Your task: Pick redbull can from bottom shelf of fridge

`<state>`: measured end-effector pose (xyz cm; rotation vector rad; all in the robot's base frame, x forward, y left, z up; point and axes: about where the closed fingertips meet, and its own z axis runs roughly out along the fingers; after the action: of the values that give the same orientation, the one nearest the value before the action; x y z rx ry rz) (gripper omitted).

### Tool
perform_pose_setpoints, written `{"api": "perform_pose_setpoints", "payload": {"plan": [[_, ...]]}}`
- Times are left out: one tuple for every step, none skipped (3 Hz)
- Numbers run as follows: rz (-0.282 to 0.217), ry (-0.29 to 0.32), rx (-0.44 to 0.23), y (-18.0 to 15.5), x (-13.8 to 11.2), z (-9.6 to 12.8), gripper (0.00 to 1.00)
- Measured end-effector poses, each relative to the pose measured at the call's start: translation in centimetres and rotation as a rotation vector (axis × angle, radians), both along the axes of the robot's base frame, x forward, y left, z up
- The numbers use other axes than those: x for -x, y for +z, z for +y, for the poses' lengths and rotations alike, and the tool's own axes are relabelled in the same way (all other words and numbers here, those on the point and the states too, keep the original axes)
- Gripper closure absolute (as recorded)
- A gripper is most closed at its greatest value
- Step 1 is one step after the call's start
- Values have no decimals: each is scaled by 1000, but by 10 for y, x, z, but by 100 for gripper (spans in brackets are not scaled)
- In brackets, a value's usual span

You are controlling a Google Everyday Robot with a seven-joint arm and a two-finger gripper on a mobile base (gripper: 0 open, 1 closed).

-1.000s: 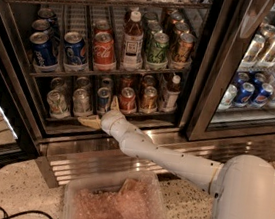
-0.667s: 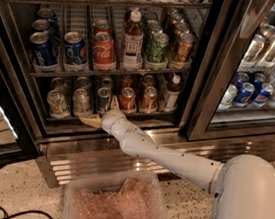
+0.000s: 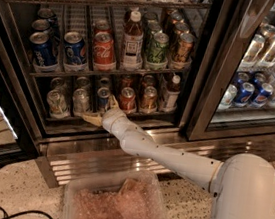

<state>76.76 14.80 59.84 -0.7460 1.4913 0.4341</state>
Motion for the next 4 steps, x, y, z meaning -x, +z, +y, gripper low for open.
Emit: {"api": "perform_pose_setpoints", "payload": {"plan": [[-18,-13,7,5,-6,-3,11],[-25,-34,10,6,-11,-7,11],[-26,-54,11,6,-14,-11,30],[-18,-76,12,2,-12,-12,53]]}}
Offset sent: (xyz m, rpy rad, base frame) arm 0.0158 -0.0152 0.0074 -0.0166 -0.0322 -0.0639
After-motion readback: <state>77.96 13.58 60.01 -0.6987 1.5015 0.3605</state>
